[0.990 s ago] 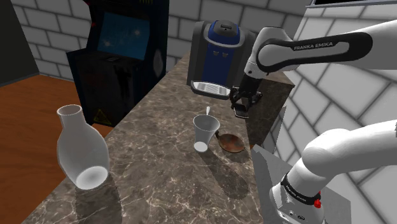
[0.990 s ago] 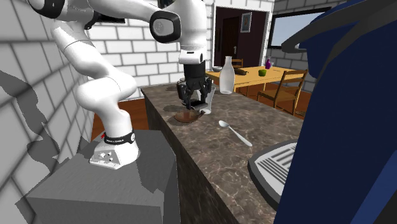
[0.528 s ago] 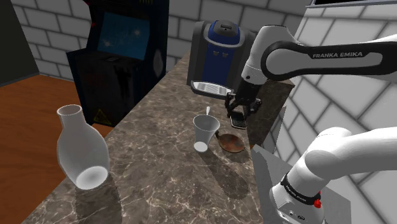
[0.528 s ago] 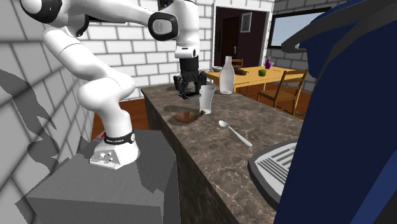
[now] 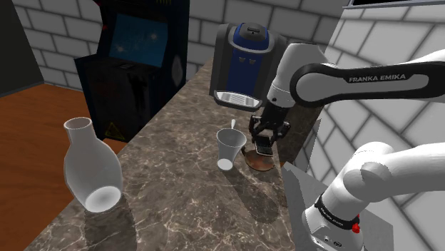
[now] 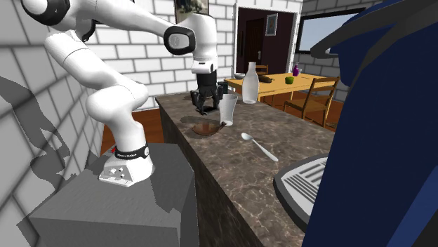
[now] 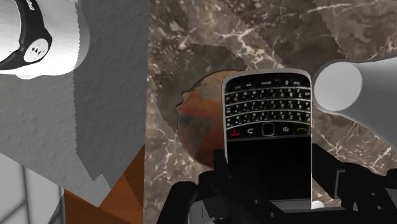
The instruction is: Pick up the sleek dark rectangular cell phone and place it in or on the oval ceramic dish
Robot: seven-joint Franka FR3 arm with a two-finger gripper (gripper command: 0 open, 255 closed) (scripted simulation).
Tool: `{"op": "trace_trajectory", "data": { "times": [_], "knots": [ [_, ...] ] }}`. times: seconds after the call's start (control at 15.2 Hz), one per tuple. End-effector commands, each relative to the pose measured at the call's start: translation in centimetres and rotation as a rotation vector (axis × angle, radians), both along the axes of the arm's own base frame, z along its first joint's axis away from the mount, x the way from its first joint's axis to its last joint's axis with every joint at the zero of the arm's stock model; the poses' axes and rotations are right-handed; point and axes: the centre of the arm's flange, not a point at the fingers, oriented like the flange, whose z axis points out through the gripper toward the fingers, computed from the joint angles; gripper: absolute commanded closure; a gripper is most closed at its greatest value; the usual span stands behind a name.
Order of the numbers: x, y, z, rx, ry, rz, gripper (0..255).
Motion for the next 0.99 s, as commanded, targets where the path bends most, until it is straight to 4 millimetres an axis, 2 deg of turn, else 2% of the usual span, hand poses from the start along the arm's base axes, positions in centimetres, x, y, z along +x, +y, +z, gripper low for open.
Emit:
{"op": "trace_trajectory", "data": {
  "times": [0.0, 0.4, 0.92],
  "knots": [
    [0.0, 0.1, -1.2, 0.000, -0.001, 0.000, 255],
    [0.0, 0.1, -4.5, 0.000, -0.001, 0.000, 255],
    [0.0, 0.1, -4.5, 0.000, -0.001, 0.000, 255]
  ]
}}
